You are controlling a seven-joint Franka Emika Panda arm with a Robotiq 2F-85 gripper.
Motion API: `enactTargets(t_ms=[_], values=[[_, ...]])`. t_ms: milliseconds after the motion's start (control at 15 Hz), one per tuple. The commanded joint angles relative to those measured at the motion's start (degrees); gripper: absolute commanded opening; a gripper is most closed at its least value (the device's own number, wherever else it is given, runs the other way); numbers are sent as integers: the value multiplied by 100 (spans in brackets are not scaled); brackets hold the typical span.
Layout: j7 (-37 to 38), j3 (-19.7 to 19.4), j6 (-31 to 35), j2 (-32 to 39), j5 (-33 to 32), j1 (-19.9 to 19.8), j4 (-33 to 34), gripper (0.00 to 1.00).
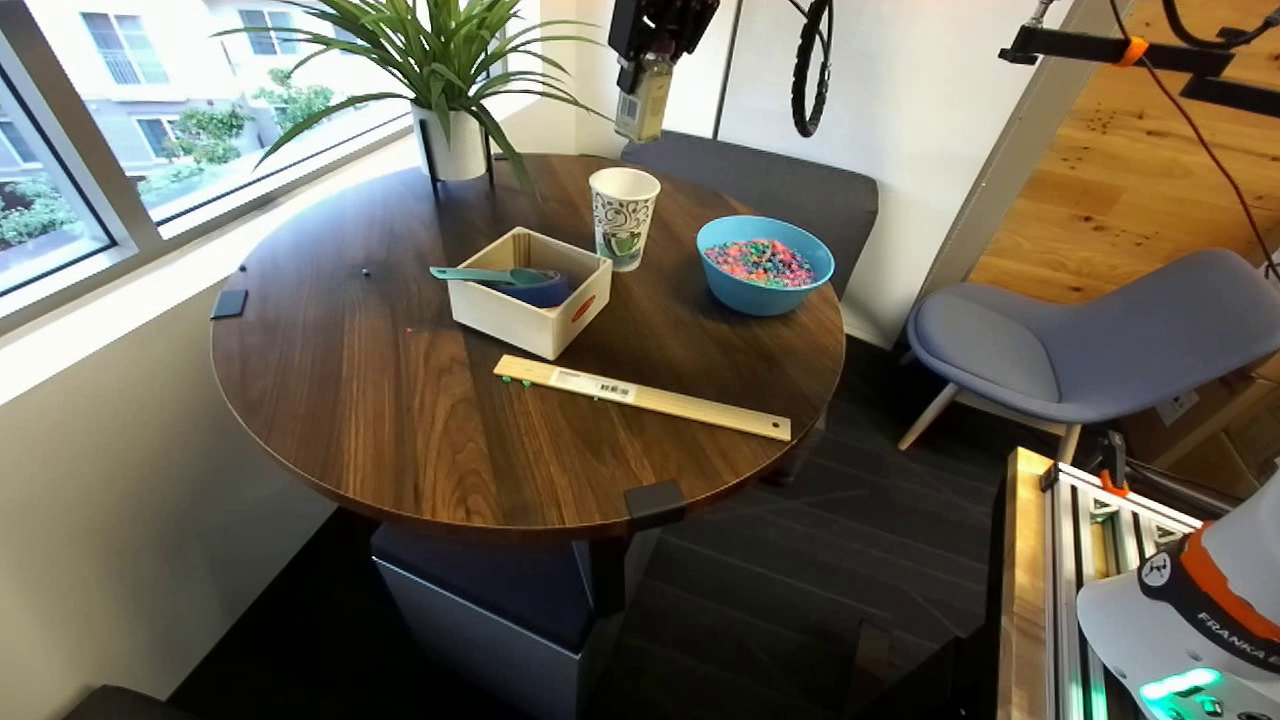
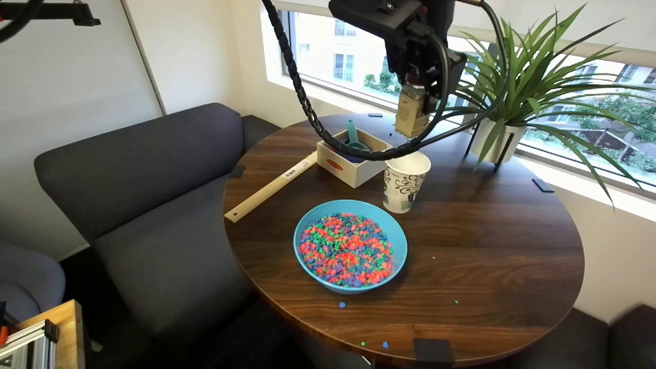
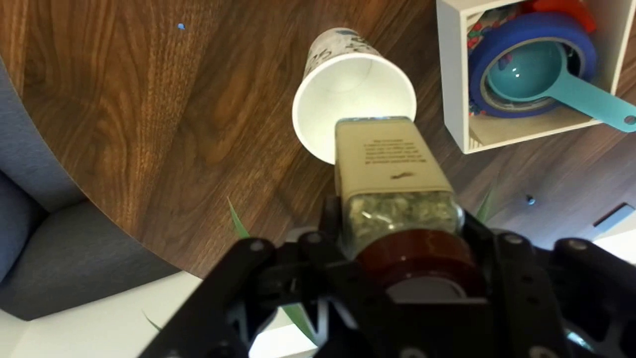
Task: Lift the salt shaker and put it in the cup
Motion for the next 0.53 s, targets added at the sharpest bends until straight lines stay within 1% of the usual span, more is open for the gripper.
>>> enactTargets(t_ms=[0,67,200,467], values=[[454,-110,-46,-238,-491,144,-412,26],[530,-98,-157,-206,-573,137,-386,26],[503,-61,-29,-146,-481,76,-459,26],[310,35,340,125,-16,-32,-302,26]])
